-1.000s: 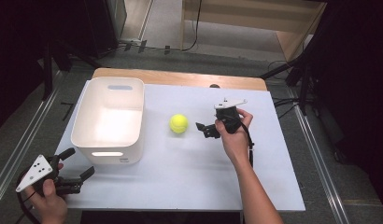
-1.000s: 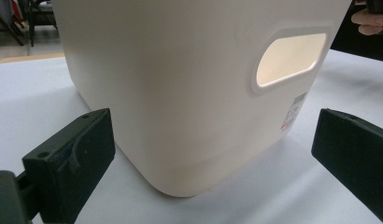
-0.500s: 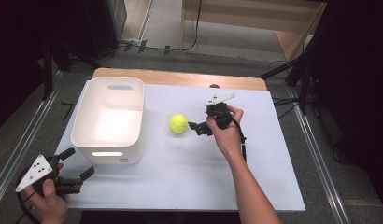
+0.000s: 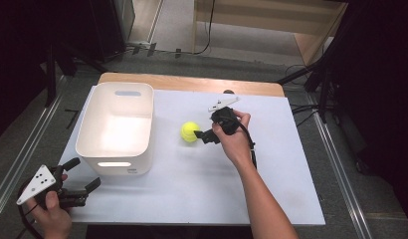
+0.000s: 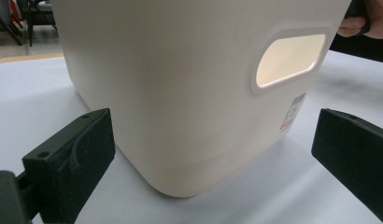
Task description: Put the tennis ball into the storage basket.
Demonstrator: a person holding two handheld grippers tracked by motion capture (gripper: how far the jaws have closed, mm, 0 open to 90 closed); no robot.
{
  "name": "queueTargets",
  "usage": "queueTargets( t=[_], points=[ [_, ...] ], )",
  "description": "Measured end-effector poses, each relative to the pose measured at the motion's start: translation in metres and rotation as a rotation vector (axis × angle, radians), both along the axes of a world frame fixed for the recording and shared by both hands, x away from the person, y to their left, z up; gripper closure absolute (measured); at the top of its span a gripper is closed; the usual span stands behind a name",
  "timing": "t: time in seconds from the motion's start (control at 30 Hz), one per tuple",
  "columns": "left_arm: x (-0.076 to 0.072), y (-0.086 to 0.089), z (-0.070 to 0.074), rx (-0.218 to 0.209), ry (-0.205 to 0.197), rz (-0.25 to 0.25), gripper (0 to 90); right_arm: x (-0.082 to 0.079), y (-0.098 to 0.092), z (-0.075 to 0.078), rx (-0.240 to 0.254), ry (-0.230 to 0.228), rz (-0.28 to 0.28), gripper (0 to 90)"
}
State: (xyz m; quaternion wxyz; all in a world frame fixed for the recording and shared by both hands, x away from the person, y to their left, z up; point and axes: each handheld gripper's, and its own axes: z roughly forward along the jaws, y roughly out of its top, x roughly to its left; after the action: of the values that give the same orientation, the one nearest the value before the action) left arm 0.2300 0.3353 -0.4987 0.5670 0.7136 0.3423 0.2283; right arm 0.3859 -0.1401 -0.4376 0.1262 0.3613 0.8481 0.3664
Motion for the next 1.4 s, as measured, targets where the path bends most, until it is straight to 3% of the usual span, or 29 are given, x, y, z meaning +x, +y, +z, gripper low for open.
queueTargets(
  t=[0.83,1.4],
  points=[
    [0.0,0.001,0.0,-0.006,0.002,-0.001,0.0,0.022,0.039,-0.013,-0.109,0.08,0.062,0.0],
    [0.001,0.001,0.0,-0.008,0.001,-0.004,0.0,0.034,0.051,-0.028,-0.167,0.198,0.073,0.0]
  ],
)
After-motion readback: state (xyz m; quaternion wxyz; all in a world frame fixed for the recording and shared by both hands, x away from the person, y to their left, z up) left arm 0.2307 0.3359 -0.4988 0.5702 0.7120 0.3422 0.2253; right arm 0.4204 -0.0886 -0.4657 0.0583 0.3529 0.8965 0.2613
